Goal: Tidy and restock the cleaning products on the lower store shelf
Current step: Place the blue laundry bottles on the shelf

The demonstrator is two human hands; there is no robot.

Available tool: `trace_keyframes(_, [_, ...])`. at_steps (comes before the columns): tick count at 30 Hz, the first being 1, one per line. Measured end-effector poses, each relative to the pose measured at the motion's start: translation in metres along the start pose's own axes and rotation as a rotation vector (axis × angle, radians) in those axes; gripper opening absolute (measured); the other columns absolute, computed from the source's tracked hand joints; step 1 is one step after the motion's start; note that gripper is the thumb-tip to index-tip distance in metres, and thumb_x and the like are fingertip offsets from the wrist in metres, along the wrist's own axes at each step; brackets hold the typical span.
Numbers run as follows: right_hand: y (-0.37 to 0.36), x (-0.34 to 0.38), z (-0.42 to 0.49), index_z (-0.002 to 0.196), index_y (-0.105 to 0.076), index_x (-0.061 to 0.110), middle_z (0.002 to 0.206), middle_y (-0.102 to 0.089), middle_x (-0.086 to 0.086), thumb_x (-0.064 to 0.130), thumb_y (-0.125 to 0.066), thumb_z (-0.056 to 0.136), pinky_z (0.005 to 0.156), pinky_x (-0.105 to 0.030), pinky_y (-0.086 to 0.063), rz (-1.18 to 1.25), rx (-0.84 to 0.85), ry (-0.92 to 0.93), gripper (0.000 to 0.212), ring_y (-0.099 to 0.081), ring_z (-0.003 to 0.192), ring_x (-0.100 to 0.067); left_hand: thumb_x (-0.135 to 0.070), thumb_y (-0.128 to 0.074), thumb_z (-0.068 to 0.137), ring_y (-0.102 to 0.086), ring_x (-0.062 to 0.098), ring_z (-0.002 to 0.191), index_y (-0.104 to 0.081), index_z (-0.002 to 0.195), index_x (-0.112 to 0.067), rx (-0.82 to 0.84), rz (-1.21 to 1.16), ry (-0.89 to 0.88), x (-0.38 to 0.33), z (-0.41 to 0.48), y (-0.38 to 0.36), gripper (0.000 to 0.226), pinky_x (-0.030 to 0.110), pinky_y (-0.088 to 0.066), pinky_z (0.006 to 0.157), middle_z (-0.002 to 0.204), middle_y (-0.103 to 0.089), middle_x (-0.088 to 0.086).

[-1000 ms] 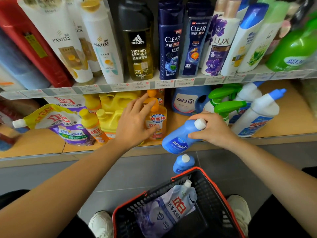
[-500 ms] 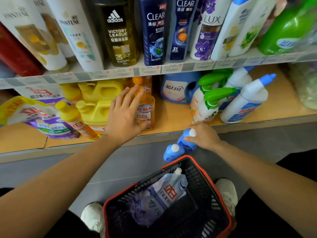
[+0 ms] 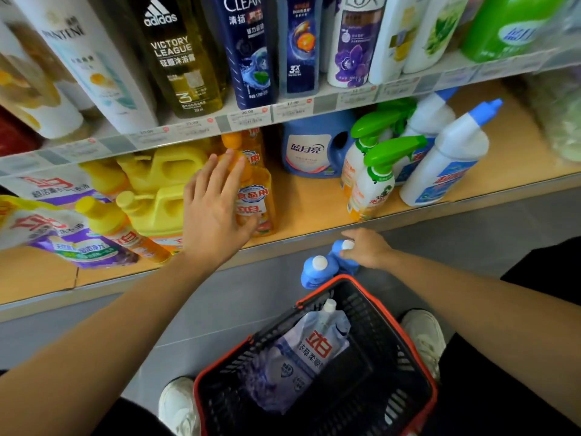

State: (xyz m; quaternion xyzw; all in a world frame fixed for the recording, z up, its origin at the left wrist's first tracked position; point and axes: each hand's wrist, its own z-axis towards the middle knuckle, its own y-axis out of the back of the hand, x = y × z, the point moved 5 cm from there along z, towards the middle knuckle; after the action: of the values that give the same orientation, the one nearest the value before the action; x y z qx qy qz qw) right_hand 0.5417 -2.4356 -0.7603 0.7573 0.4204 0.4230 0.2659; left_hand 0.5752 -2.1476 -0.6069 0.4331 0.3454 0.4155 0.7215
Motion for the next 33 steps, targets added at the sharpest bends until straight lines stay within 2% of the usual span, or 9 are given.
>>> trace_keyframes(3, [0.022, 0.02, -0.018, 0.143, -0.051, 0.013, 0.145, -0.054, -0.009, 0.033, -0.071, 0.089, 0.107, -0.041, -0.043, 0.007, -0.075, 0.144, 0.061, -0.05, 0.133, -0.028, -0.042, -0.07, 0.083, -0.024, 0.032, 0.153, -0.037, 0.155, -0.012, -0.057, 0.032, 0.002, -0.012, -0.005, 0.003, 0.085, 0.05, -0.023, 0.119, 0.164, -0.031, 0.011])
trace_keyframes(6, [0.062, 0.047, -0.045, 0.127, -0.066, 0.011, 0.124, -0.066, -0.009, 0.028, -0.073, 0.087, 0.091, -0.041, -0.051, 0.008, -0.375, 0.344, 0.044, -0.06, 0.114, -0.029, -0.033, -0.069, 0.085, -0.038, 0.032, 0.145, -0.048, 0.148, -0.008, -0.127, -0.068, -0.112, -0.037, -0.007, 0.006, 0.071, 0.047, -0.032, 0.111, 0.157, -0.042, 0.012])
trace_keyframes(9, [0.105, 0.066, -0.069, 0.112, -0.071, 0.009, 0.109, -0.066, -0.009, 0.021, -0.072, 0.084, 0.079, -0.041, -0.052, -0.045, -0.703, 0.483, 0.031, -0.059, 0.102, -0.032, -0.025, -0.07, 0.087, -0.05, 0.029, 0.132, -0.058, 0.138, -0.007, -0.085, -0.259, -0.208, -0.062, -0.004, -0.001, 0.055, 0.038, -0.043, 0.105, 0.147, -0.051, 0.012])
trace_keyframes(12, [0.14, 0.071, -0.082, 0.111, -0.071, 0.008, 0.108, -0.064, -0.011, 0.021, -0.068, 0.083, 0.082, -0.04, -0.045, -0.13, -0.948, 0.588, 0.031, -0.055, 0.1, -0.034, -0.022, -0.072, 0.085, -0.055, 0.021, 0.123, -0.059, 0.135, -0.011, 0.048, -0.449, -0.04, -0.08, 0.011, -0.026, 0.053, 0.037, -0.049, 0.103, 0.137, -0.058, 0.006])
trace_keyframes(15, [0.161, 0.061, -0.067, 0.124, -0.065, 0.012, 0.124, -0.061, -0.009, 0.029, -0.069, 0.082, 0.093, -0.044, -0.04, -0.2, -0.894, 0.499, 0.045, -0.051, 0.116, -0.035, -0.019, -0.074, 0.088, -0.056, 0.018, 0.124, -0.053, 0.141, -0.014, 0.139, -0.707, 0.338, -0.086, 0.039, -0.066, 0.058, 0.04, -0.049, 0.106, 0.137, -0.059, 0.002])
trace_keyframes(18, [0.167, 0.049, -0.048, 0.131, -0.062, 0.018, 0.129, -0.061, -0.005, 0.034, -0.069, 0.086, 0.1, -0.042, -0.032, -0.218, -0.79, 0.423, 0.049, -0.048, 0.124, -0.03, -0.016, -0.075, 0.088, -0.059, 0.01, 0.113, -0.053, 0.131, -0.016, 0.091, -0.938, 0.575, -0.082, 0.068, -0.104, 0.049, 0.044, -0.05, 0.107, 0.122, -0.062, -0.01])
trace_keyframes(20, [0.169, 0.045, -0.041, 0.13, -0.063, 0.021, 0.127, -0.063, -0.002, 0.036, -0.069, 0.087, 0.106, -0.041, -0.026, -0.215, -0.799, 0.428, 0.046, -0.05, 0.124, -0.028, -0.017, -0.077, 0.086, -0.056, 0.017, 0.123, -0.048, 0.138, -0.016, 0.06, -0.962, 0.639, -0.075, 0.085, -0.125, 0.06, 0.045, -0.047, 0.11, 0.132, -0.059, -0.002])
trace_keyframes(23, [0.167, 0.041, -0.036, 0.126, -0.067, 0.02, 0.123, -0.065, -0.003, 0.034, -0.072, 0.084, 0.113, -0.045, -0.022, -0.149, -0.839, 0.449, 0.045, -0.053, 0.12, -0.03, -0.023, -0.082, 0.082, -0.037, 0.025, 0.146, -0.025, 0.159, -0.013, 0.029, -0.938, 0.707, -0.066, 0.106, -0.149, 0.096, 0.045, -0.033, 0.121, 0.159, -0.037, 0.008])
trace_keyframes(33, [0.163, 0.039, -0.03, 0.121, -0.072, 0.022, 0.122, -0.068, 0.002, 0.036, -0.076, 0.078, 0.113, -0.043, -0.026, -0.034, -0.899, 0.462, 0.045, -0.056, 0.117, -0.026, -0.045, -0.088, 0.063, -0.045, 0.02, 0.141, -0.029, 0.157, -0.018, -0.106, -1.116, 0.719, -0.057, 0.128, -0.182, 0.114, 0.046, -0.04, 0.117, 0.153, -0.047, 0.004])
